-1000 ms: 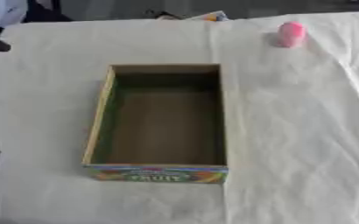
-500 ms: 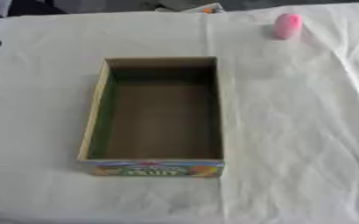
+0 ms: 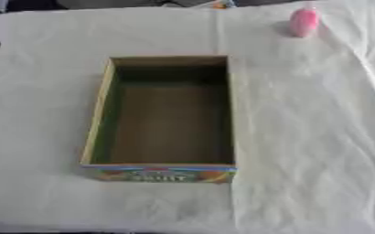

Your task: Pick up objects on the table and place them in the box.

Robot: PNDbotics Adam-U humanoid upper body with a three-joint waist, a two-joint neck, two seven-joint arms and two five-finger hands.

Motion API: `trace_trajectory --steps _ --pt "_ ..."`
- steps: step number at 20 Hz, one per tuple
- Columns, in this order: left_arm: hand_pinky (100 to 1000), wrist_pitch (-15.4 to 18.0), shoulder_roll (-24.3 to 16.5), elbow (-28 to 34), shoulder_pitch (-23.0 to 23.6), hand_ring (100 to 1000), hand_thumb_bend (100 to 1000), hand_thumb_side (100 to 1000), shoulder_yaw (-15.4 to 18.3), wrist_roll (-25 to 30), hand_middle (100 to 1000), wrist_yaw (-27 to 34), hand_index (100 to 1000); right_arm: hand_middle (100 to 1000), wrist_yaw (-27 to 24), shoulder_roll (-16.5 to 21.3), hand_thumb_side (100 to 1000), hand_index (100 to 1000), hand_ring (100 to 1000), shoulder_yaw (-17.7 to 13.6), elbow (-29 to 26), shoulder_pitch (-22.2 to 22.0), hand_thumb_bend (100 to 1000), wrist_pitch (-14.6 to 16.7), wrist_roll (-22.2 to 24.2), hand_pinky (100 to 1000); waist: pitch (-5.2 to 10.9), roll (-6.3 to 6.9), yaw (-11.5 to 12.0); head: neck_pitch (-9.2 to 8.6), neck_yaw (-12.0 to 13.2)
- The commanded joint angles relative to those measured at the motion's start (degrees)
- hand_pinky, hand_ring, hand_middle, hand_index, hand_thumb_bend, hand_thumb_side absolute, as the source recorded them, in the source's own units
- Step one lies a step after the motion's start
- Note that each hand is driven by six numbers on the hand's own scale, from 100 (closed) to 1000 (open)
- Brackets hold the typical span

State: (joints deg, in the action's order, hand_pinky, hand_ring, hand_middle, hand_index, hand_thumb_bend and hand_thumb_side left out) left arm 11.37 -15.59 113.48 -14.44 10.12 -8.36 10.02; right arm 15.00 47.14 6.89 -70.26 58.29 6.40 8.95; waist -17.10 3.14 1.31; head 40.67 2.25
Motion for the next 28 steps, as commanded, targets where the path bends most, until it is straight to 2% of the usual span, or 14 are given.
trace_trajectory --steps 1,4,5,6,8,9,10,11,12,15,20,23,24,28 --pt "569 0.1 -1.5 1.1 -0.6 498 100 908 -0.1 0.3 571 -0.2 784 819 2.8 -0.5 1000 903 873 0.1 3.5 3.1 816 2.5 2.5 691 0.73 -0.25 0.2 -0.82 0.1" --pt "569 0.1 -1.5 1.1 -0.8 498 100 909 -0.2 0.4 571 -0.2 784 802 5.2 -1.8 1000 903 862 0.1 7.0 5.0 885 4.9 4.9 700 0.39 -0.29 0.4 -1.59 0.6" --pt "569 0.1 -1.6 1.1 -0.8 498 100 910 -0.2 0.4 571 -0.2 784 782 6.0 -2.2 964 903 844 0.4 8.2 5.4 912 5.7 5.6 700 0.28 -0.34 0.5 -1.88 0.7" --pt "569 0.1 -1.6 1.1 -0.9 498 100 910 -0.2 0.4 570 -0.2 783 779 6.8 -2.5 878 901 846 0.6 9.3 5.8 952 6.4 6.4 704 0.15 -0.41 0.6 -2.19 0.8" --pt "569 0.1 -1.6 1.1 -1.0 498 100 910 -0.3 0.5 571 -0.2 783 800 8.4 -3.4 787 912 880 0.7 11.4 6.6 999 7.8 8.0 721 -0.08 -0.5 0.7 -2.64 0.9" --pt "569 0.1 -1.7 1.1 -1.1 498 100 910 -0.3 0.5 571 -0.2 783 804 9.2 -3.8 763 914 887 0.7 12.4 7.0 1000 8.5 8.8 725 -0.17 -0.52 0.8 -2.79 0.9" --pt "569 0.1 -1.7 1.1 -1.1 498 100 910 -0.3 0.6 571 -0.2 783 818 10.0 -4.2 686 934 905 0.7 13.4 7.4 1000 9.0 9.7 740 -0.26 -0.56 0.9 -3.0 0.7" --pt "569 0.1 -1.7 1.1 -1.2 497 100 910 -0.4 0.6 571 -0.2 783 820 10.9 -4.5 679 937 907 0.8 14.3 7.7 1000 9.5 10.5 741 -0.33 -0.58 1.0 -3.19 0.5" --pt "570 0.1 -1.7 1.1 -1.2 498 100 910 -0.4 0.6 571 -0.2 783 836 11.7 -4.9 620 970 918 0.7 15.1 8.0 1000 9.9 11.3 753 -0.4 -0.59 1.0 -3.37 0.4" --pt "570 0.1 -1.8 1.1 -1.3 497 100 911 -0.4 0.7 571 -0.2 783 859 14.2 -5.7 570 1000 932 0.8 17.1 8.7 1000 10.7 13.8 769 -0.55 -0.62 1.1 -3.91 -0.2" --pt "570 0.1 -1.8 1.1 -1.4 497 100 909 -0.5 0.8 571 -0.1 782 904 18.4 -6.6 472 976 981 1.3 19.4 9.2 1000 11.9 18.0 811 -0.61 -0.58 1.2 -4.64 -0.6" --pt "570 0.0 -1.8 1.1 -1.4 497 100 909 -0.6 0.9 571 -0.1 781 906 20.8 -7.1 466 935 992 0.9 20.5 9.4 1000 12.8 20.4 817 -0.6 -0.55 1.1 -4.97 -0.7" --pt "570 0.0 -1.8 1.1 -1.4 497 100 909 -0.6 0.9 571 -0.1 779 915 21.6 -7.3 460 984 998 0.6 20.7 9.3 1000 13.2 21.3 820 -0.62 -0.53 1.1 -5.1 -0.7" --pt "570 -0.1 -1.7 1.1 -1.5 497 100 907 -0.7 1.0 570 -0.2 775 915 24.8 -8.1 440 995 1000 -1.5 20.5 9.4 1000 14.2 24.5 821 -0.76 -0.42 1.2 -5.55 -0.8"
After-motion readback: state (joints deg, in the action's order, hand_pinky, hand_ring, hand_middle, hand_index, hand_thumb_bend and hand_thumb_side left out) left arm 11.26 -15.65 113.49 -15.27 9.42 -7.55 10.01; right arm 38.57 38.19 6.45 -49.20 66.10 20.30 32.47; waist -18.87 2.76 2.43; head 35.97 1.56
